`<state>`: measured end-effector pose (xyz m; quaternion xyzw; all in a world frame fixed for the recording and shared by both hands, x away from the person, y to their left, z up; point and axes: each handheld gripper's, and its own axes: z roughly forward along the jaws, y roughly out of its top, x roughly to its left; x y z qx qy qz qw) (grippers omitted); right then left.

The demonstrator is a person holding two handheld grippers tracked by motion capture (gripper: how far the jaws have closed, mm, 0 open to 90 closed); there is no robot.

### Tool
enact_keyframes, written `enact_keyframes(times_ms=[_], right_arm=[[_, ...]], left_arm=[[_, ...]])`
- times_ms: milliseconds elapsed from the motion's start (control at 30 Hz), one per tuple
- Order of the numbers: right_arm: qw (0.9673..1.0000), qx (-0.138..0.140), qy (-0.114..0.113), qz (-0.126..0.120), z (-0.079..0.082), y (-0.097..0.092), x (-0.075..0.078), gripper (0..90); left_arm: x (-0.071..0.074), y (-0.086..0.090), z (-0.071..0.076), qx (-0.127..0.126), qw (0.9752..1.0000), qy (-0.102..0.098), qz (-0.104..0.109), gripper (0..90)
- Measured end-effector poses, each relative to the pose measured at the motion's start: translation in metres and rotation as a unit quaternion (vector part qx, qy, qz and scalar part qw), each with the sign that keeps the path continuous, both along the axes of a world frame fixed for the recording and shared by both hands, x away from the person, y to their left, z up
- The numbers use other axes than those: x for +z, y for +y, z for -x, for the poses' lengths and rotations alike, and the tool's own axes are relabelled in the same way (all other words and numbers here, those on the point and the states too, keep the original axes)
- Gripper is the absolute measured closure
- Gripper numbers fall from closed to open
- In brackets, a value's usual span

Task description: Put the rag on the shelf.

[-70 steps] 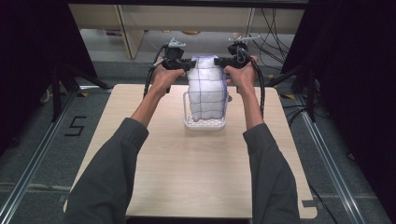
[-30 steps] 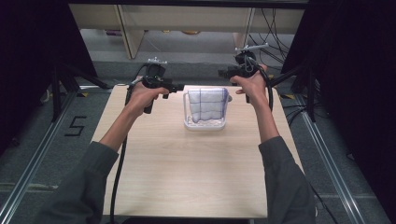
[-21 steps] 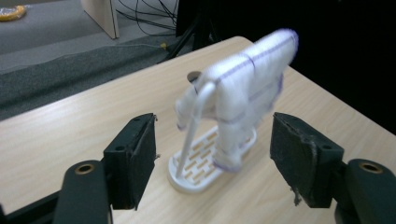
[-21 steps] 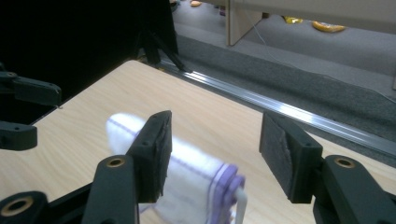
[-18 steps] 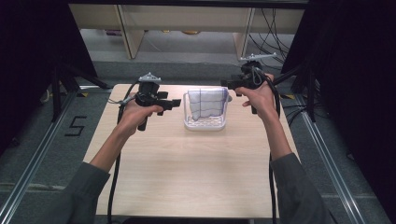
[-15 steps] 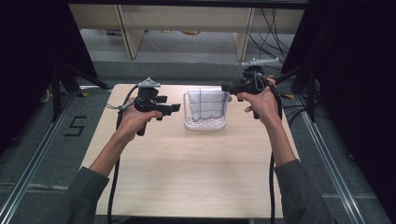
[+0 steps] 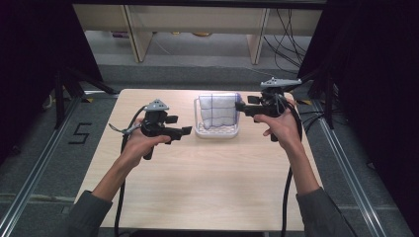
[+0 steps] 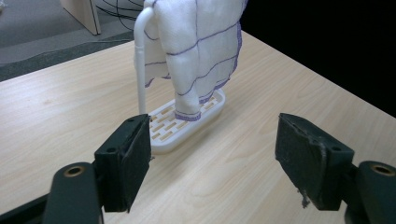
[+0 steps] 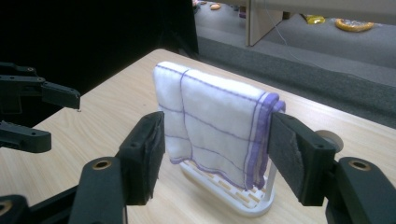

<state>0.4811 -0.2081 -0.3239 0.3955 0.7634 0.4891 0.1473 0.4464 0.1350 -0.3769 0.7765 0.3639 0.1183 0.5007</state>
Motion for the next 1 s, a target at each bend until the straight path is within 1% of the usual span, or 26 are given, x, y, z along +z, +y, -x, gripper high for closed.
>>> enact_keyframes(times_ms=[33, 133, 167, 200, 233, 267, 300, 333, 367, 400, 433, 467, 500, 533, 567, 600, 667, 700, 733, 767, 800, 833, 867, 933, 967, 1000], right_arm=[[1.0, -0.003, 0.006, -0.002, 0.002, 0.0, -0.001, 37.5], [1.0, -0.001, 0.0, -0.004, 0.005, 0.001, -0.006, 37.4], [1.0, -0.002, 0.003, -0.006, 0.007, 0.002, -0.008, 37.2], [1.0, -0.002, 0.009, -0.004, 0.009, 0.002, -0.01, 37.0], [1.0, 0.001, 0.007, 0.002, 0.01, 0.003, -0.012, 36.9], [1.0, 0.003, 0.009, 0.001, 0.011, 0.004, -0.014, 36.9], [0.9999, 0.006, 0.006, 0.005, 0.012, 0.004, -0.016, 36.8], [0.9999, 0.002, 0.011, 0.002, 0.015, 0.006, -0.018, 36.7], [0.9999, 0.007, 0.002, 0.01, 0.015, 0.005, -0.02, 36.7], [0.9999, 0.007, 0.002, 0.01, 0.015, 0.005, -0.02, 36.7], [0.9999, 0.007, 0.012, 0.006, 0.02, 0.008, -0.025, 36.5], [0.9999, 0.008, 0.011, 0.006, 0.021, 0.008, -0.026, 36.5], [0.9998, 0.018, 0.006, 0.01, 0.021, 0.007, -0.028, 36.4], [0.9998, 0.011, 0.008, 0.011, 0.023, 0.007, -0.029, 36.4], [0.9998, 0.011, 0.016, 0.003, 0.025, 0.008, -0.029, 36.3], [0.9998, 0.017, 0.011, 0.007, 0.025, 0.007, -0.031, 36.1], [0.9998, 0.012, 0.013, 0.008, 0.029, 0.008, -0.032, 35.9], [0.9997, 0.018, 0.011, 0.012, 0.03, 0.007, -0.033, 35.9], [0.9997, 0.022, 0.006, 0.008, 0.03, 0.007, -0.035, 35.9], [0.9997, 0.013, 0.018, 0.007, 0.034, 0.008, -0.034, 35.6], [0.9997, 0.019, 0.013, 0.01, 0.035, 0.007, -0.036, 35.5], [0.9997, 0.02, 0.01, 0.007, 0.035, 0.008, -0.038, 35.4], [0.9998, 0.015, 0.012, 0.002, 0.038, 0.008, -0.039, 35.2], [0.9997, 0.016, 0.02, 0.006, 0.041, 0.007, -0.042, 34.6], [0.9998, 0.017, 0.008, 0.01, 0.041, 0.006, -0.044, 34.6], [0.9998, 0.018, 0.01, 0.003, 0.042, 0.006, -0.046, 34.6]], left_arm=[[-0.001, 0.0, 0.003, -0.006, 1.0, 0.001, -0.003, 25.9], [-0.004, 0.0, 0.009, -0.01, 0.9999, 0.001, 0.004, 25.3], [-0.006, 0.0, 0.011, -0.011, 0.9999, 0.002, 0.005, 25.1], [-0.008, 0.0, 0.013, -0.012, 0.9999, 0.003, 0.005, 25.1], [-0.009, 0.0, 0.014, -0.012, 0.9999, 0.002, 0.004, 24.9], [-0.01, 0.0, 0.016, -0.015, 0.9999, 0.002, 0.005, 24.9], [-0.011, 0.0, 0.018, -0.014, 0.9999, 0.002, 0.009, 24.8], [-0.013, 0.0, 0.019, -0.011, 0.9999, 0.003, 0.009, 24.8], [-0.016, 0.0, 0.022, -0.013, 0.9999, 0.003, 0.004, 24.7], [-0.016, 0.0, 0.022, -0.013, 0.9999, 0.003, 0.004, 24.1], [-0.019, 0.0, 0.024, -0.015, 0.9999, 0.002, 0.004, 24.0], [-0.02, 0.0, 0.025, -0.014, 0.9999, 0.005, 0.004, 23.8], [-0.021, 0.001, 0.026, -0.014, 0.9999, 0.004, 0.001, 23.7], [-0.022, 0.001, 0.027, -0.013, 0.9999, 0.005, 0.003, 23.7], [-0.023, 0.001, 0.028, -0.014, 0.9999, 0.006, 0.0, 23.6], [-0.024, 0.001, 0.029, -0.014, 0.9999, 0.005, -0.002, 23.4], [-0.027, 0.002, 0.03, -0.016, 0.9999, 0.005, 0.001, 23.2], [-0.028, 0.001, 0.032, -0.013, 0.9999, 0.007, 0.001, 23.2], [-0.03, 0.001, 0.033, -0.015, 0.9999, 0.005, 0.002, 23.1], [-0.03, 0.002, 0.034, -0.019, 0.9998, 0.008, 0.0, 22.9], [-0.032, 0.002, 0.035, -0.017, 0.9998, 0.006, 0.002, 22.6], [-0.033, 0.002, 0.036, -0.018, 0.9998, 0.005, 0.002, 22.5], [-0.033, 0.002, 0.037, -0.02, 0.9998, 0.008, 0.003, 22.4], [-0.035, 0.002, 0.04, -0.019, 0.9998, 0.005, 0.002, 21.9], [-0.036, 0.002, 0.042, -0.02, 0.9998, 0.007, -0.003, 21.6], [-0.037, 0.002, 0.043, -0.021, 0.9998, 0.006, -0.001, 21.4]])
